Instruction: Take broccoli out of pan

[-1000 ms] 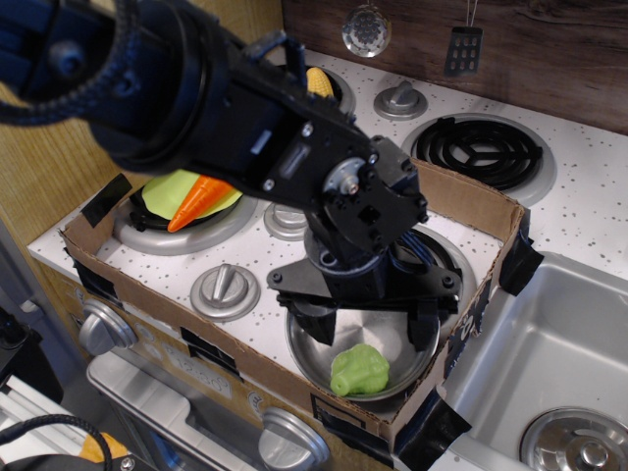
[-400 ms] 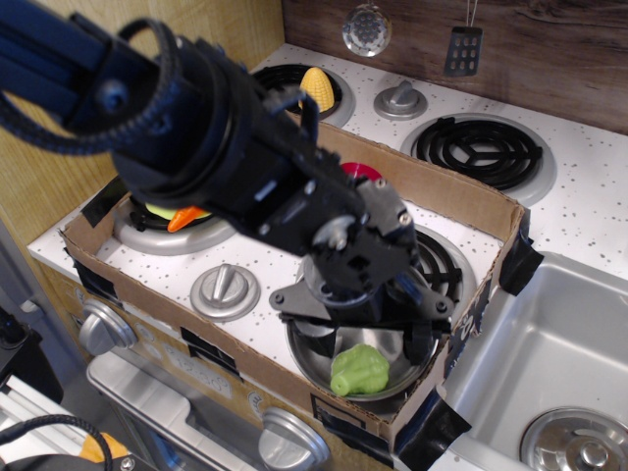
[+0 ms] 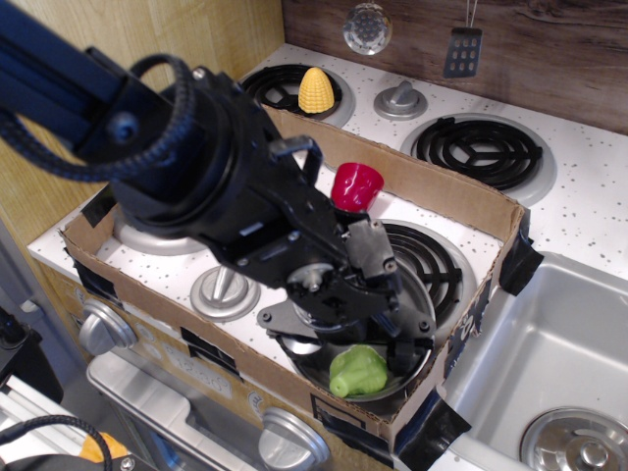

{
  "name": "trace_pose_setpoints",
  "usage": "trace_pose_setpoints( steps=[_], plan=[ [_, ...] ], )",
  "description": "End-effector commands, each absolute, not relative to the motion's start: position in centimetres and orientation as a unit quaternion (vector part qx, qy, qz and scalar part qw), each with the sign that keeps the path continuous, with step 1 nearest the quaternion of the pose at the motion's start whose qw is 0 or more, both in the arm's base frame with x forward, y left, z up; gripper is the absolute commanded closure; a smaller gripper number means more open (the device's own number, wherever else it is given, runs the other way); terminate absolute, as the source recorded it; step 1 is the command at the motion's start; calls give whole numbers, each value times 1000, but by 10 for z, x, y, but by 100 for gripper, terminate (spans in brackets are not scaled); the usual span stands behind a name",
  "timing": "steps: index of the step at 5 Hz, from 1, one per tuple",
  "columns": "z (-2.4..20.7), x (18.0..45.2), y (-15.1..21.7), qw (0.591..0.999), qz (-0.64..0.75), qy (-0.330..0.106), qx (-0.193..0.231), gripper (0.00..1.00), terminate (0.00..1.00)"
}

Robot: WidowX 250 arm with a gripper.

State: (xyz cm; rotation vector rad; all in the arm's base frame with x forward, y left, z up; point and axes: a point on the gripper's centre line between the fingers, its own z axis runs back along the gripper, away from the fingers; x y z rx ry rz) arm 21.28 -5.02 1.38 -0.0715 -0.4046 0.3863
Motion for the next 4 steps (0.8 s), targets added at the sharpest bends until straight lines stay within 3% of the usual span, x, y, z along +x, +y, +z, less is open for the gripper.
trace_pose_setpoints(
  steps=[1, 3, 4],
  plan=[
    [8, 220, -47, 960, 188, -205, -43, 100, 0],
    [46, 240, -46, 966, 174, -185, -50, 100, 0],
    [70, 253, -41, 975, 152, -158, -29, 100, 0]
  ],
)
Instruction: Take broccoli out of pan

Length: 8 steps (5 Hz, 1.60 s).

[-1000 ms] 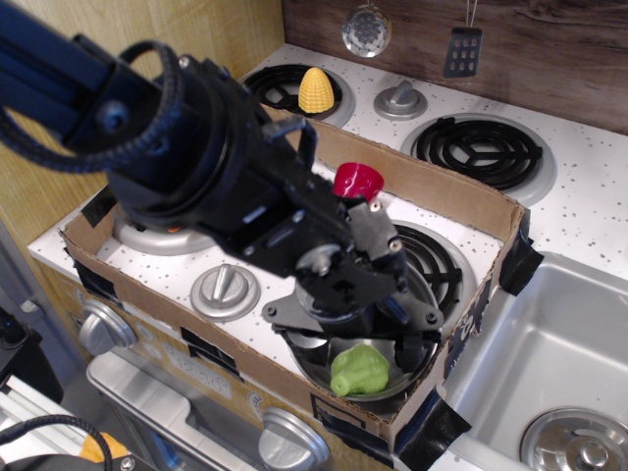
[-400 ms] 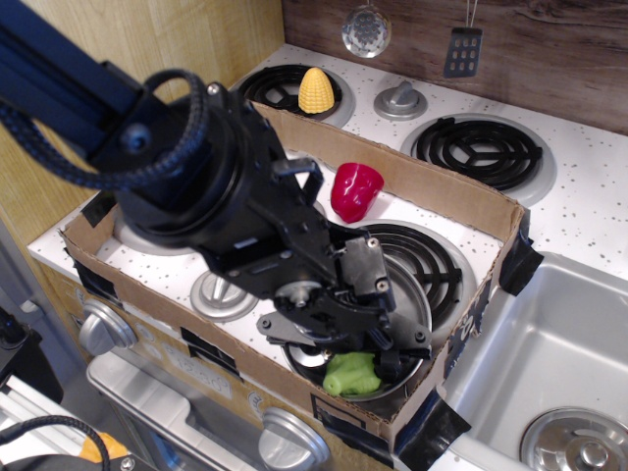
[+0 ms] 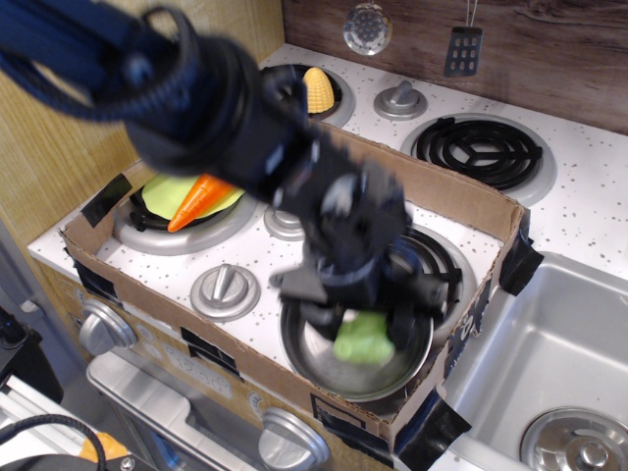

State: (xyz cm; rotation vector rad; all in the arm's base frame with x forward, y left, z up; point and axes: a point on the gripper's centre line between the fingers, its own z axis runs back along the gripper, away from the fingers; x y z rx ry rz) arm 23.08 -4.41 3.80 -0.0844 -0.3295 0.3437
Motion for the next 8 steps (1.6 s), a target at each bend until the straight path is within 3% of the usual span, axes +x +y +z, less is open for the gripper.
trace_pose_setpoints(
  steps=[1, 2, 3, 4, 7, 8],
  plan=[
    [94, 267, -37, 983, 117, -141, -11, 100, 0],
    [114, 293, -38, 988, 91, -123, 2, 100, 0],
    [111, 323, -39, 990, 61, -126, -9, 100, 0],
    [89, 340, -40, 987, 44, -148, -31, 100, 0],
    [37, 341, -40, 981, 38, -173, -76, 100, 0],
    [37, 344, -40, 980, 34, -177, -82, 0, 0]
  ],
)
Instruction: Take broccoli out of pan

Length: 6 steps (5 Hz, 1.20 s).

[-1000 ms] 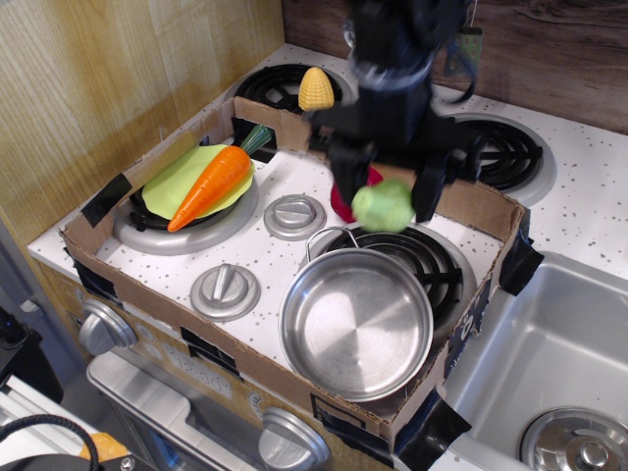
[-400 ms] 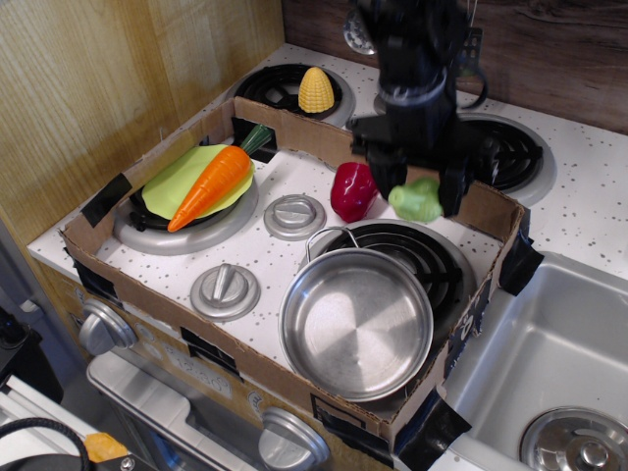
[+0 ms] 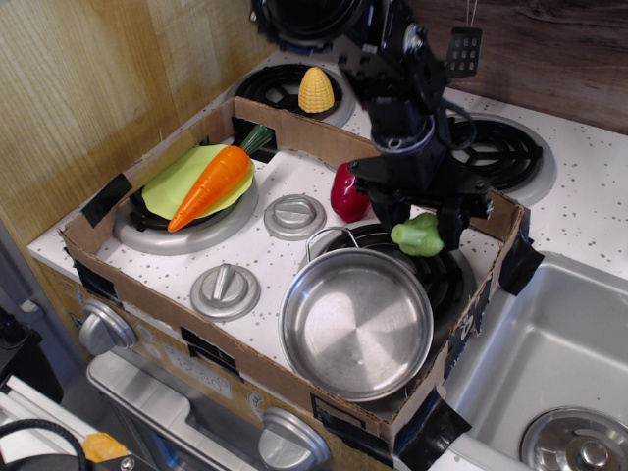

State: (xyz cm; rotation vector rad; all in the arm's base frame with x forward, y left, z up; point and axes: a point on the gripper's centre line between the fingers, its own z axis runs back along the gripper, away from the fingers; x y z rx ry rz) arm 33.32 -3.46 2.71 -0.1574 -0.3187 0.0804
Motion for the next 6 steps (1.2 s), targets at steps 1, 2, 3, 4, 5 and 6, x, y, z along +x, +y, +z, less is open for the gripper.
trace_pose_setpoints(
  steps=[1, 2, 3, 4, 5, 6],
  plan=[
    [42, 351, -42, 986, 15, -151, -72, 0, 0],
    [60, 353, -42, 986, -15, -160, -38, 0, 0],
    [94, 353, -39, 989, -11, -147, 3, 0, 0],
    [128, 348, -40, 988, 4, -149, 40, 0, 0],
    [150, 344, -41, 988, 25, -143, 51, 0, 0],
    [158, 344, -40, 989, 36, -138, 28, 0, 100]
  ],
)
